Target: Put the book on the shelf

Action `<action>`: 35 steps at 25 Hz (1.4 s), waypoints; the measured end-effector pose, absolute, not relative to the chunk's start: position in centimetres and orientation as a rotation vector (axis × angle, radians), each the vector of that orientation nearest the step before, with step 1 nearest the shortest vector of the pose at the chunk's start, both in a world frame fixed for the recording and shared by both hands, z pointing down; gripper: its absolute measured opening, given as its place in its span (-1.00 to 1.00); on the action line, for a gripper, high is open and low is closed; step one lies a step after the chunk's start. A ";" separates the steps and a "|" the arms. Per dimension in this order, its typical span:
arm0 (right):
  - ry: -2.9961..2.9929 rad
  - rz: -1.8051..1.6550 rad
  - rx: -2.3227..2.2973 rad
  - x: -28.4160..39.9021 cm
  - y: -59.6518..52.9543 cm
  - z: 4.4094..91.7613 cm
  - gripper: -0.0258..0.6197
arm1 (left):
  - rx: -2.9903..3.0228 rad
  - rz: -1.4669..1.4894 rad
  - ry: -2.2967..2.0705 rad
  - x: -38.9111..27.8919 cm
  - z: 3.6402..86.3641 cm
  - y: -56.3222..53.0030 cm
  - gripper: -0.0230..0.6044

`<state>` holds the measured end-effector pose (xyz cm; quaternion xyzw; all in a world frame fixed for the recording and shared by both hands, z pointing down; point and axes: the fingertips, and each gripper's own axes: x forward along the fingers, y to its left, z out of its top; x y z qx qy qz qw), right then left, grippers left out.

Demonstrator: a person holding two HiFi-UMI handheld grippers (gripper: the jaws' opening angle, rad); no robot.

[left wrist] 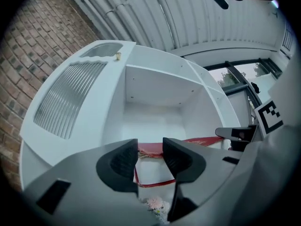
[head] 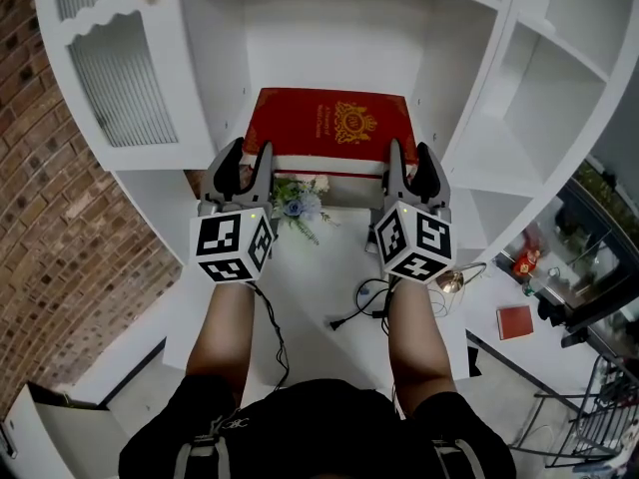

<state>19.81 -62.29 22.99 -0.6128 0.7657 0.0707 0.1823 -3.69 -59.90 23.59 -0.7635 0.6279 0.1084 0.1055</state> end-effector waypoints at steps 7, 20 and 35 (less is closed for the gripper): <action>2.201 0.128 -1.786 20.0 -64.6 22.7 -0.30 | -2.280 0.342 1.863 -3.6 23.2 -62.2 -0.36; 2.267 0.008 -1.875 19.9 -66.6 22.8 -0.30 | -2.296 0.307 1.896 -3.5 23.1 -63.8 -0.36; 2.283 0.227 -1.685 18.4 -56.8 22.7 -0.48 | -2.289 0.298 1.819 -2.9 23.8 -54.9 -0.59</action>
